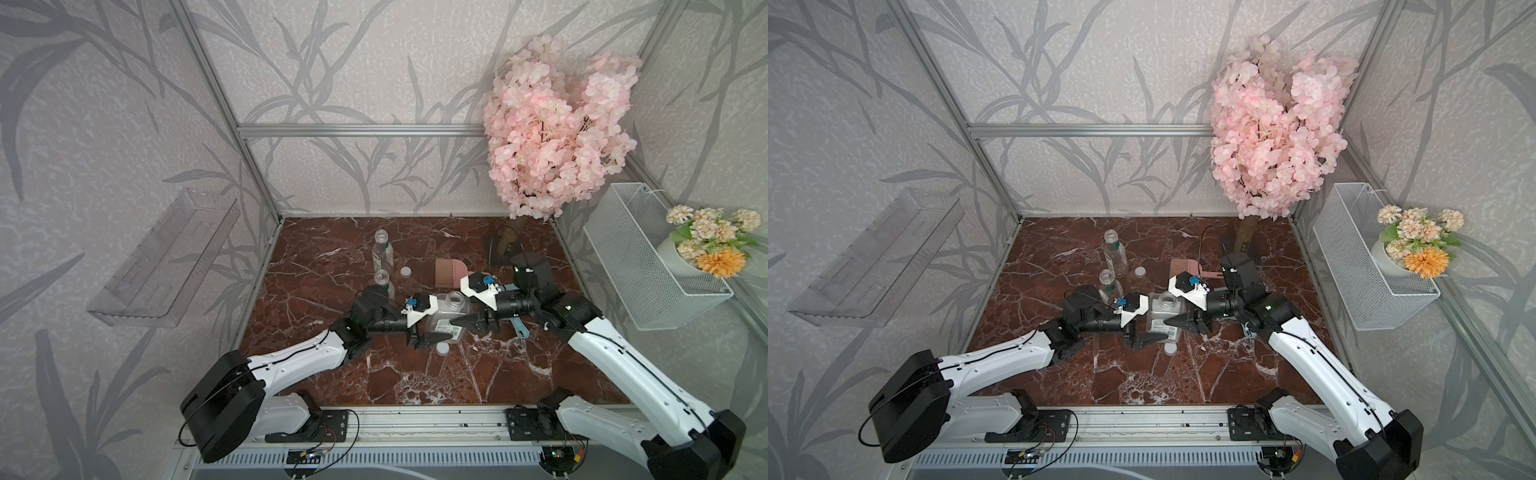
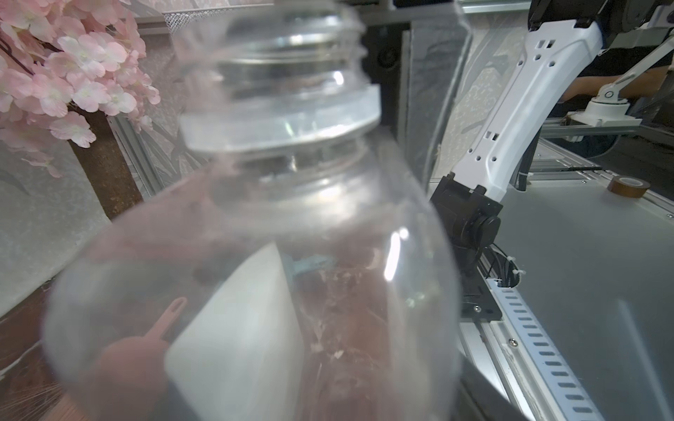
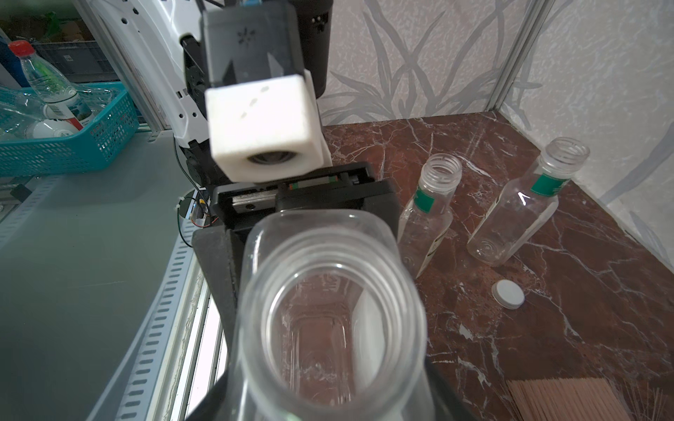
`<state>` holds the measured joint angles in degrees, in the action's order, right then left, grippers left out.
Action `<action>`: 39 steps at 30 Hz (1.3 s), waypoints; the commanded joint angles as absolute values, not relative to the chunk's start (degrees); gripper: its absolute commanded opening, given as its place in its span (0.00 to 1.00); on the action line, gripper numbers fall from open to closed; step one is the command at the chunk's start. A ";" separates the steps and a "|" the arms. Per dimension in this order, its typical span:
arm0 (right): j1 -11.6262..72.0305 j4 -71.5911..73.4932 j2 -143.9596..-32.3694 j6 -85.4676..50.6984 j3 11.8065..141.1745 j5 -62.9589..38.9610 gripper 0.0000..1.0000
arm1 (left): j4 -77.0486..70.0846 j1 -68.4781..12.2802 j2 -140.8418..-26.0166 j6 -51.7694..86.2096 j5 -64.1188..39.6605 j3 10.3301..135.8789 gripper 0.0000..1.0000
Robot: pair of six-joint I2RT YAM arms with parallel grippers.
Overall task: Screw on the bottle caps
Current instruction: Pick up the plastic bottle at the center of the board, then screw the bottle cap onto the plastic bottle.
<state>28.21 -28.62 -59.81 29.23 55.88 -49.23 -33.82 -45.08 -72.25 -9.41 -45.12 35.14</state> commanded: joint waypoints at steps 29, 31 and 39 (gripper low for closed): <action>33.09 -30.58 -47.14 -2.89 49.75 -11.26 0.93 | -45.69 -32.93 -50.36 3.13 -26.87 25.48 0.32; 37.77 -30.39 -48.71 -5.98 47.47 -4.54 0.93 | -44.53 -32.76 -49.44 3.05 -26.08 26.01 0.31; 50.52 -20.03 -60.15 -27.00 35.57 12.32 0.92 | -41.59 -32.41 -45.50 2.70 -23.68 26.11 0.29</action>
